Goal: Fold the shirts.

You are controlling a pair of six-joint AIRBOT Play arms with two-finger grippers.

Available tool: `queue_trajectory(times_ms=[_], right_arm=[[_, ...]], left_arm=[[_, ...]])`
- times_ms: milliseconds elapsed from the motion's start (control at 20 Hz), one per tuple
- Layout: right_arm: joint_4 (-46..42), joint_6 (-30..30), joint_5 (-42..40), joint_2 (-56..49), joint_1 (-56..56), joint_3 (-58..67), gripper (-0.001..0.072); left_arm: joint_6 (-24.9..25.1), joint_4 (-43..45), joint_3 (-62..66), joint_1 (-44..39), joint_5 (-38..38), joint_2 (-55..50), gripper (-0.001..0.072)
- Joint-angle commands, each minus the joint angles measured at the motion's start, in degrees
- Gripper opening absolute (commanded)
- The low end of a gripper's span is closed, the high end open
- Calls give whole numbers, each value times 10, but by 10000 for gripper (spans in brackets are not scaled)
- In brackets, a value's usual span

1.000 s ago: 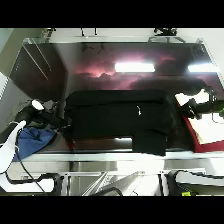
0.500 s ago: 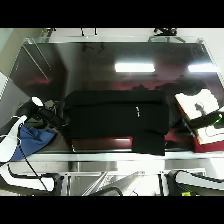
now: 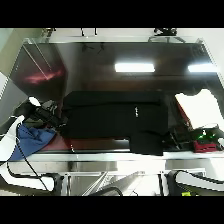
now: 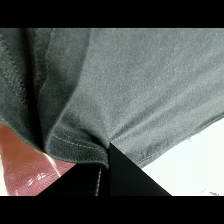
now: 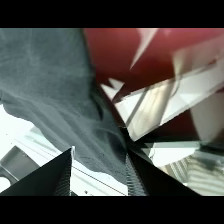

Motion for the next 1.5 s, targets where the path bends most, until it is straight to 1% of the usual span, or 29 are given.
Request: queue_trajectory(times_ms=[0,50,150,200,250,400,500,600,800,1000,1150,1200,1250,1300,1350,1400,1450], right_arm=[[52,-75,-51,-4,1,-20,377],[76,-95,-51,-5,1,-20,361],[82,-99,-44,-4,-2,-16,361],[75,-94,-28,-3,-7,-9,360],[64,-83,-8,-1,-15,2,360],[7,-23,43,13,-46,48,361],[2,-22,33,28,-52,63,365],[10,-31,19,26,-45,63,390],[9,-44,-7,6,-21,53,390],[10,-73,-77,-27,41,27,386],[40,-90,-75,-47,104,15,379],[51,-95,-60,-47,125,15,353],[58,-96,-51,-44,138,15,303],[59,-96,-49,-37,144,15,219],[59,-96,-49,-29,144,15,194],[59,-96,-49,-16,139,17,85],[59,-95,-47,-3,131,22,24]], left_arm=[[0,-1,0,1,6,0,17],[0,-1,0,1,5,0,17],[0,-1,0,1,-2,0,17],[0,-1,0,1,-3,0,17],[0,-1,0,1,-3,0,17],[0,0,0,1,-2,0,17],[3,-1,0,1,-2,0,17],[3,-1,0,1,-2,0,17],[3,-1,0,1,-2,0,17],[3,-1,0,1,-3,0,17],[3,-1,0,1,-7,0,17],[3,-1,0,1,-10,0,17],[3,-1,0,1,-13,0,17],[3,-1,0,1,-16,0,17],[3,-1,0,1,-21,0,17],[3,0,0,1,-28,0,17],[4,0,0,1,-38,0,17]])
